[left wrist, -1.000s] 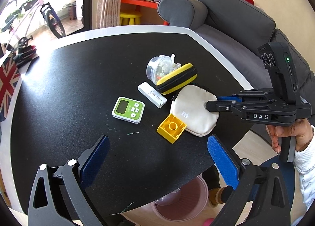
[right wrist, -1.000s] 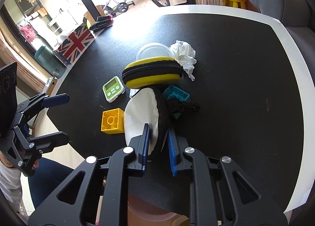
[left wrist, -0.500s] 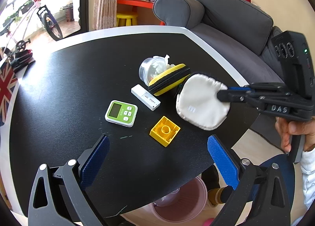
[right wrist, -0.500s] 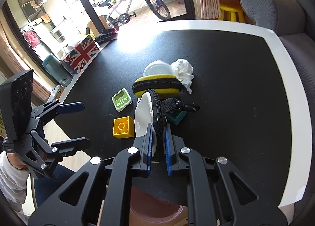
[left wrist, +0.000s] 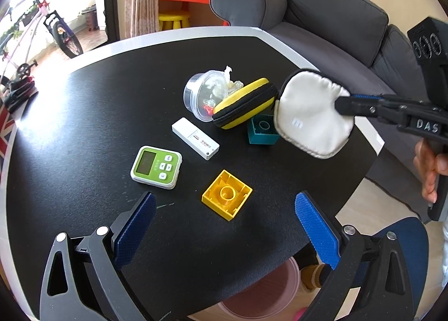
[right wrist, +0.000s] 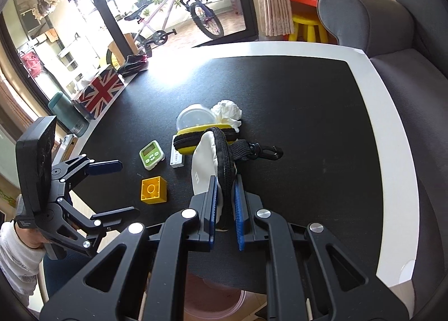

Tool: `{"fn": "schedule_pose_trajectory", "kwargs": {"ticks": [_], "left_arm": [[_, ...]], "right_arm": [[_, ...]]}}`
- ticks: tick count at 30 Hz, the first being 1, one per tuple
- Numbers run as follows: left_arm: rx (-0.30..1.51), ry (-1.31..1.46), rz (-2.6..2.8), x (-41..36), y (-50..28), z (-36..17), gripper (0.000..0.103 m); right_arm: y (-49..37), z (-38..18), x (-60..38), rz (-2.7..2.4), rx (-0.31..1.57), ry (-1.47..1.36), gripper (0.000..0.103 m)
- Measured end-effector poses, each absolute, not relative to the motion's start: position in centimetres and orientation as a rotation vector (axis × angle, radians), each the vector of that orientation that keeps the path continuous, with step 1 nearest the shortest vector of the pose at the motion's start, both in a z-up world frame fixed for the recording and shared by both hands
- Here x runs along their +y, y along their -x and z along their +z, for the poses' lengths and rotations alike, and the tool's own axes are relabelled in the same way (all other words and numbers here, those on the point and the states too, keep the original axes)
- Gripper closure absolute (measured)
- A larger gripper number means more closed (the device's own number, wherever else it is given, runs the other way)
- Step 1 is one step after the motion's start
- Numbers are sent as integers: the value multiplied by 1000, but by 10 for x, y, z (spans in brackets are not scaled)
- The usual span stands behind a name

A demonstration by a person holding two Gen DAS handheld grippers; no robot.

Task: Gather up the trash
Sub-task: 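Grasp the white pouch with the right tool, then grasp the yellow toy brick with the left tool while the right tool holds the pouch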

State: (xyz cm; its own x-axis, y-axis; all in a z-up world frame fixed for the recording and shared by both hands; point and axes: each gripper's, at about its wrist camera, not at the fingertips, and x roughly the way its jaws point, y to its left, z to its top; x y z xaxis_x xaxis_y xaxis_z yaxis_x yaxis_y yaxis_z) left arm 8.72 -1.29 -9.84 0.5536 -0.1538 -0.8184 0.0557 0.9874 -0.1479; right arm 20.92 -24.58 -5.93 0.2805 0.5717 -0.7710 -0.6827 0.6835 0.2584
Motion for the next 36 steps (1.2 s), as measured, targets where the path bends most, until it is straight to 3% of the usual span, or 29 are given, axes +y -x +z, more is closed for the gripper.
{"fn": "schedule_pose_trajectory", "kwargs": {"ticks": [5,7,14,18,36], "left_arm": [[982,91,-118,-17,-93,-107,8],[986,90,-116,-17,-94,-109,19],[1010,90,-111,-18,-96,-117,40],[1022,95,-110,-19,-96,-119,59],[936,104,-102,-17,-73,-76,60]], "right_arm": [[-211,-57,-246,831,970,134,92],[-211,-57,-246,831,969,135,92],[-212,-57,-246,833,970,131,92],[-212,-57,-246,832,969,130,92],[-196,-45,-247,838,927,154,92]]}}
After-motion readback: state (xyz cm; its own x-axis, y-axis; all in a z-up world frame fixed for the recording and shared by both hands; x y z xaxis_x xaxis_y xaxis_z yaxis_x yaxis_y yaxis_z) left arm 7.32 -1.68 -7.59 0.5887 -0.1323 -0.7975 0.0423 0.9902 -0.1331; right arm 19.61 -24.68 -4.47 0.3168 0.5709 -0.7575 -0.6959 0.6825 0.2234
